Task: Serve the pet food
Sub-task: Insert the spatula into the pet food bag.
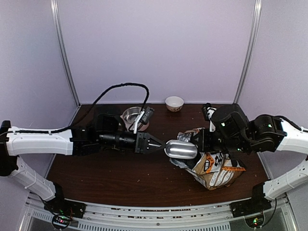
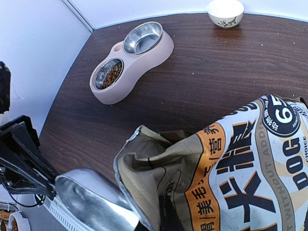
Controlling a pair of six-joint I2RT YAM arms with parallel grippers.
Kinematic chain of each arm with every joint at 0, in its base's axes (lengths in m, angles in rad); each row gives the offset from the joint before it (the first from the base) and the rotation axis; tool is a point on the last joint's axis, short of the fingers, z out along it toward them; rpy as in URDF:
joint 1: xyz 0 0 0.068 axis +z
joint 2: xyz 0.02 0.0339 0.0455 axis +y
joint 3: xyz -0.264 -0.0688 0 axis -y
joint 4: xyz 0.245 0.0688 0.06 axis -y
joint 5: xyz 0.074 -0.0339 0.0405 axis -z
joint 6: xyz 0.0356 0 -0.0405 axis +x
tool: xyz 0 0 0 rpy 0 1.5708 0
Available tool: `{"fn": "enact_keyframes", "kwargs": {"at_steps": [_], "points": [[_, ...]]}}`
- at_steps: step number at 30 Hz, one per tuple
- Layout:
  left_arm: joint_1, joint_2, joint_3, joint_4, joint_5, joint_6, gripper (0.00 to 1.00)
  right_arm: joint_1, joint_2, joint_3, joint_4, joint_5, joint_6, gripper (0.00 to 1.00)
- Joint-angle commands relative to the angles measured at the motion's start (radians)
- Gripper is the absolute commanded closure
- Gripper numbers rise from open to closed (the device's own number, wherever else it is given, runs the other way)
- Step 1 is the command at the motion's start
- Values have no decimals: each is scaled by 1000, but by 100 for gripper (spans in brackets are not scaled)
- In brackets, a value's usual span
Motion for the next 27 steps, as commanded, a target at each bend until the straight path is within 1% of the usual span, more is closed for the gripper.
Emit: {"fn": "enact_keyframes", "kwargs": {"at_steps": [1,5,8,10,14,18,20,22,25,27], "points": [[-44,102,125,80,-8,20,100,-1,-11,22,68,-20,4,100],[-95,208,266,-99,-122,113,100,6,-5,21,95,-44,3,100],[-148,286,391,-243,-278,198,100,14,12,40,99,-51,-7,100],[-171,340,436,-293,-371,206,100,17,21,51,99,-54,-13,100],[-179,409,427,-322,-547,150,100,23,23,61,101,-57,-19,100],[-186,444,407,-346,-673,164,100,24,15,55,100,-55,-20,100],[-197,468,410,-316,-701,205,100,23,18,52,101,-57,-20,100],[-205,511,439,-285,-694,227,100,24,23,51,103,-56,-21,100],[-207,595,500,-210,-614,228,100,23,26,48,108,-55,-15,100],[-207,658,556,-199,-561,226,100,23,23,45,110,-54,-12,100]]}}
